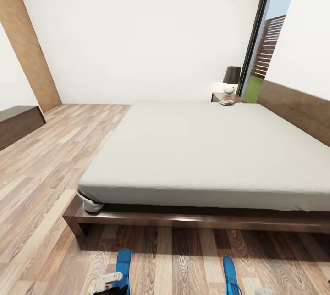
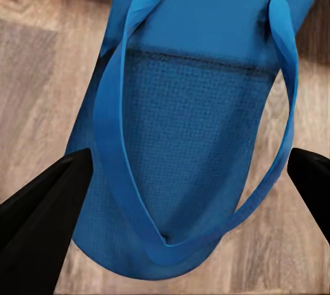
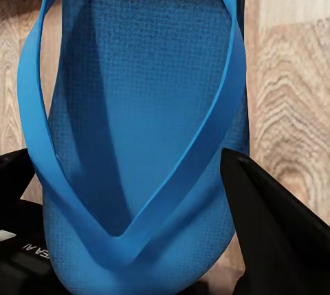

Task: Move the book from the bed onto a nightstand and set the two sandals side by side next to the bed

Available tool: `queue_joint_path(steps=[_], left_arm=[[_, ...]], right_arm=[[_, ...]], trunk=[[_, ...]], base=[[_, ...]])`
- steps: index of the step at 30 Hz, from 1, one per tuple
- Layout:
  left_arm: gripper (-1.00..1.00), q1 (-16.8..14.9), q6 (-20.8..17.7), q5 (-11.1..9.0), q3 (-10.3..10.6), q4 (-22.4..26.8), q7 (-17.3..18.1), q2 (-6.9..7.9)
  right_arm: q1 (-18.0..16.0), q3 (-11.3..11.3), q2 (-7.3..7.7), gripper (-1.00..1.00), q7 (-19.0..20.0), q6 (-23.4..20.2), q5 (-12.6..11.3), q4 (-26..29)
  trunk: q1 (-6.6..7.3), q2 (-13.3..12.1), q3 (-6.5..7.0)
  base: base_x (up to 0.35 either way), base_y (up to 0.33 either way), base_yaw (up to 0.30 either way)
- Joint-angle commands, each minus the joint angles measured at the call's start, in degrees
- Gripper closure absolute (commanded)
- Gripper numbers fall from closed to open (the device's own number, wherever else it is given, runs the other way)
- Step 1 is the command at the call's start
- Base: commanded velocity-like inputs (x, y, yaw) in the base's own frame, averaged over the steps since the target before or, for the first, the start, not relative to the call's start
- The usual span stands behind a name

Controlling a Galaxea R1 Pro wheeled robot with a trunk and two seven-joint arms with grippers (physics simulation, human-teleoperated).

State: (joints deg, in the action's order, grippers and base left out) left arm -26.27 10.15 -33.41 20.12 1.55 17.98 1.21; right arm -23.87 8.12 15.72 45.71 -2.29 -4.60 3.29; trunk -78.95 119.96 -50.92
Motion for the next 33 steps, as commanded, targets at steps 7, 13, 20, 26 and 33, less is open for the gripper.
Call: queue_joint_path(steps=[7,13,20,26,33], left_arm=[[1.0,-3.4,-16.1,-0.2,0.6,8.8,-12.9,0.39],[1.0,-5.9,-32.0,0.1,0.7,23.9,-30.0,0.86],[1.0,-7.5,-38.0,3.7,1.0,25.7,-39.4,2.25],[1.0,-7.6,-37.8,11.4,1.0,21.7,-34.1,4.24],[1.0,-7.7,-37.1,12.7,0.7,21.0,-22.4,5.74]], right_arm=[[0.0,0.0,0.01,1.0,0.4,-0.3,-0.6,0.0],[0.0,0.0,0.03,1.0,0.6,-0.3,-0.6,0.0],[0.0,0.0,0.22,1.0,0.6,-0.4,-0.6,0.0],[0.0,0.1,0.31,1.0,0.6,-0.4,-0.6,0.0],[0.0,0.2,0.64,1.0,0.8,-0.6,-0.7,-0.1]], trunk=[[0.01,0.0,-0.05],[0.01,0.0,-0.05],[0.01,0.0,-0.05],[0.01,0.0,-0.05],[0.01,0.0,-0.05]], base=[[0.0,0.0,0.0],[0.0,0.0,0.0],[0.0,0.0,0.0],[0.0,0.0,0.0],[0.0,0.0,0.0]])
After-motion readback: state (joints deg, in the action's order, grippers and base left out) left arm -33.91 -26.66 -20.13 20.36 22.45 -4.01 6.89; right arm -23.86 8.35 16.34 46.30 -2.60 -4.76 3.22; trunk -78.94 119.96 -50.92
